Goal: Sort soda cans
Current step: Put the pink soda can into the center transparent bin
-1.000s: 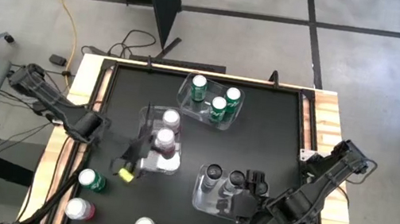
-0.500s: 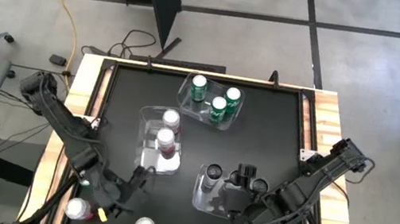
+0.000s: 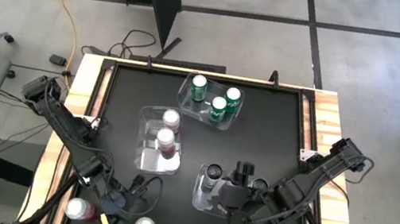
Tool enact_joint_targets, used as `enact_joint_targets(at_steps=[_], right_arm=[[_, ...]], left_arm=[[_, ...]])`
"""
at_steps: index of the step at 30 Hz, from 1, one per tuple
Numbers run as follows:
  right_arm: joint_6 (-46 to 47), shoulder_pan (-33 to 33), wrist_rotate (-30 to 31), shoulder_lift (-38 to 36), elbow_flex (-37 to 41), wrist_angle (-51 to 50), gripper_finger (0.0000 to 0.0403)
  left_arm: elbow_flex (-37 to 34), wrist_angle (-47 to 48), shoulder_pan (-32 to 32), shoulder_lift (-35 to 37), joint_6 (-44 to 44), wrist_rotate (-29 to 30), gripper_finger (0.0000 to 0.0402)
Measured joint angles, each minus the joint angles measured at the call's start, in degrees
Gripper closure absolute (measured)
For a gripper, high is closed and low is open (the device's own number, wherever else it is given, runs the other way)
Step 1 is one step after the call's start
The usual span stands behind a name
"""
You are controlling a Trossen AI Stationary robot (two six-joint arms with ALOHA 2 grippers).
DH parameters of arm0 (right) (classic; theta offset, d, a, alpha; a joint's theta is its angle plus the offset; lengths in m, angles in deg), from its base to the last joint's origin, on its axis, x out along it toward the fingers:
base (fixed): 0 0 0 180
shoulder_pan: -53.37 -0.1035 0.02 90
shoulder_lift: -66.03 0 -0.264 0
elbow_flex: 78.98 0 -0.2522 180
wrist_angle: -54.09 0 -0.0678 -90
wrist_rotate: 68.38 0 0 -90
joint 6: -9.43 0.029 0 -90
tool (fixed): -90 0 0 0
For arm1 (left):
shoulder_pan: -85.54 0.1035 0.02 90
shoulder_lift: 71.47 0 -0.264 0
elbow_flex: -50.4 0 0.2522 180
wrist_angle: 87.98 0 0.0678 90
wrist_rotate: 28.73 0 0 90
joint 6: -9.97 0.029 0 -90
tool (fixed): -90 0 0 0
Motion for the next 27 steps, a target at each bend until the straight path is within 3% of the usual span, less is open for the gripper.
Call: enact_joint_targets(at_steps=[27], right_arm=[[0.1, -0.1, 0.0, 0.0, 0.0, 1.6, 0.0077]], left_arm=[[3.6, -6.4, -0.7, -14.3, -1.0, -1.5, 0.0037]])
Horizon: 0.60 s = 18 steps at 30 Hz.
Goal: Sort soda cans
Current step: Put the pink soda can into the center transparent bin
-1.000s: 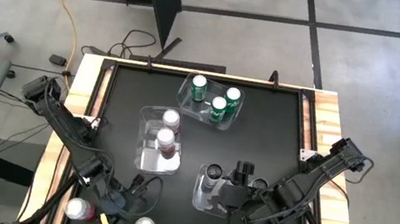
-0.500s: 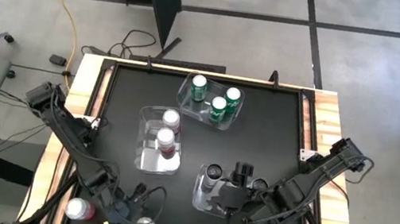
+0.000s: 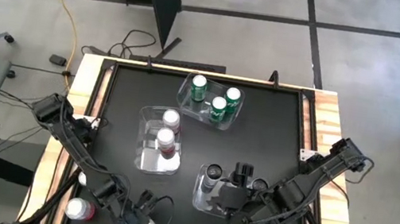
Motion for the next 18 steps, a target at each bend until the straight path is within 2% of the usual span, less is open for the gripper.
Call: enact_joint_targets(at_steps=[7, 18], right_arm=[[-0.1, 0.0, 0.0, 0.0, 0.0, 0.2, 0.0077], [-0.1, 0.0, 0.0, 0.1, 0.0, 0.8, 0.0077]], left_arm=[[0.0, -3.4, 0.1, 0.0, -0.3, 1.5, 0.0037], [0.0, -6.3, 0.6, -5.3, -1.6, -0.1, 0.0037]])
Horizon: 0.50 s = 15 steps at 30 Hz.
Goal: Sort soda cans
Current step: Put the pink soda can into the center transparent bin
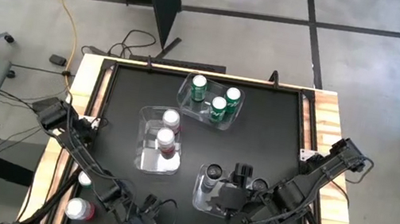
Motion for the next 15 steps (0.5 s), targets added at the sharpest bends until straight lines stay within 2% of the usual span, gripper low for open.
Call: enact_joint_targets(at_steps=[5, 10, 15], right_arm=[[0.2, 0.0, 0.0, 0.0, 0.0, 0.1, 0.0077], [0.4, -0.1, 0.0, 0.0, 0.0, 0.0, 0.0077], [0.6, -0.1, 0.0, 0.0, 0.0, 0.0, 0.0077]], left_arm=[[0.0, -0.1, 0.5, 0.0, -2.1, 0.0, 0.0048], [0.0, 0.0, 1.2, 0.0, -4.9, -0.1, 0.0106], [0.0, 0.0, 1.5, 0.0, -4.9, 0.0, 0.0109]])
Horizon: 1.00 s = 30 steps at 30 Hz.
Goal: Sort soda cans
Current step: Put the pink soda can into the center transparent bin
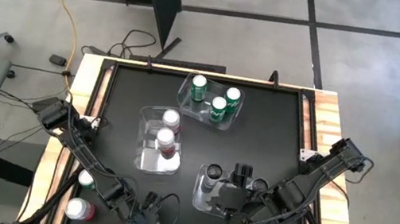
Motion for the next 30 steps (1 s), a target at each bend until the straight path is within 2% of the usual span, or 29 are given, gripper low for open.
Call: enact_joint_targets(at_steps=[6, 10, 18, 25, 30], right_arm=[[0.0, 0.0, 0.0, 0.0, 0.0, 0.0, 0.0077], [-0.4, 0.0, 0.0, 0.0, 0.0, -0.1, 0.0077], [-1.1, 0.0, 0.0, 0.0, 0.0, -0.2, 0.0077], [-2.1, 0.0, 0.0, 0.0, 0.0, -0.2, 0.0077], [-2.3, 0.0, 0.0, 0.0, 0.0, -0.1, 0.0077]], left_arm=[[0.0, 0.0, 0.0, 0.1, 1.0, 0.9, 0.0109], [-0.1, 1.4, 0.2, 2.3, 1.1, 4.3, 0.0109], [-0.1, 12.4, 0.2, 14.8, -2.4, 19.8, 0.0109], [0.0, 25.5, 2.0, 27.7, -11.5, 34.1, 0.0109], [0.0, 37.2, 6.7, 33.5, -18.3, 37.6, 0.0109]])
